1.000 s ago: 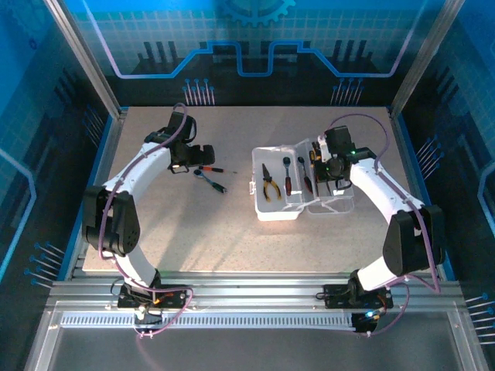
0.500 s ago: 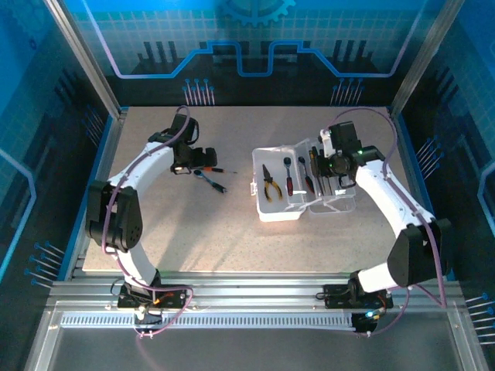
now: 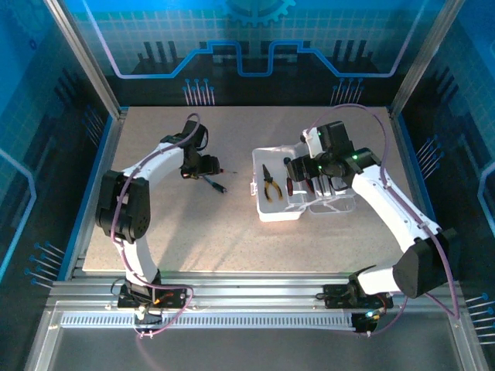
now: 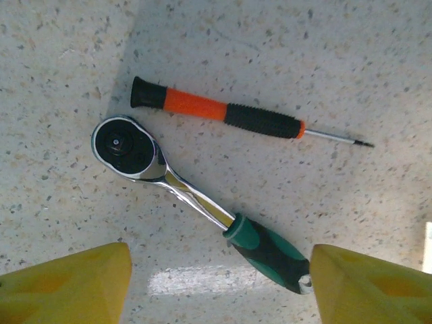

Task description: Pack the tool kit

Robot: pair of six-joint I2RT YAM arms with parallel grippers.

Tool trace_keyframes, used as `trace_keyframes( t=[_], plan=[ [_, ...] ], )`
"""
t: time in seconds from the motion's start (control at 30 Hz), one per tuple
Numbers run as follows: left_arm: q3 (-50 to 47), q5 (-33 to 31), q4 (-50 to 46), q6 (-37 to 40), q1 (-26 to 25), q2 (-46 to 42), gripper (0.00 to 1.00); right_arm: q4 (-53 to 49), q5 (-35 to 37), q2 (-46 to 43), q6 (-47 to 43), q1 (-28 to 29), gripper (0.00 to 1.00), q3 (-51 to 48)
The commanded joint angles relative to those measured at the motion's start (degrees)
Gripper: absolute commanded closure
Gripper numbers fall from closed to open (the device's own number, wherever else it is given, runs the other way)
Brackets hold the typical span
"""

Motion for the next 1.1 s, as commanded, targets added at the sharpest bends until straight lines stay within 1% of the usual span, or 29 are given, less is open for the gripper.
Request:
trace_keyframes(
  t=[0.0,0.07,0.17,0.3,0.43,0.5,0.6,0.73,1.0,1.07],
  plan=[
    [-0.56,-1.53,-1.61,-0.26,-0.17,1.95,0.30,0.70,-1.54,0.45,-0.20,0.93,0.00,0.23],
    [-0.52,-3.41,-1.94,-0.30,-0.17,3.17,0.28,0.79,-1.86,0.52,-0.14,1.10,0.00,0.15],
    [-0.23,-4.00,-1.35,-0.59,-0.17,5.25,0.27,0.88,-2.32,0.63,-0.27,1.12,0.00,0.23],
    [2.05,-4.70,-1.74,-0.93,-0.17,8.79,0.28,1.05,-3.07,0.90,-0.29,1.15,0.00,0.32],
    [5.27,-7.25,-3.22,-0.61,-0.18,12.10,0.28,1.10,-3.43,1.07,-0.40,1.29,0.00,0.32],
    [6.72,-7.91,-4.10,-0.39,-0.26,13.53,0.29,1.06,-3.39,1.15,-0.52,1.33,0.00,0.32],
    [7.34,-8.12,-4.42,-0.04,-0.34,14.54,0.33,0.98,-3.36,1.32,-0.71,1.33,0.00,0.41],
    [6.77,-8.21,-4.58,0.35,-0.34,14.58,0.43,1.04,-3.71,1.49,-0.75,1.31,0.00,0.67],
    [4.59,-7.60,-4.32,1.01,-0.34,13.23,0.78,1.15,-4.34,1.60,-0.74,1.32,0.00,0.83],
    [3.85,-7.27,-4.21,1.02,-0.34,12.71,0.85,1.10,-4.48,1.42,-0.72,1.33,0.00,0.73]
  ],
)
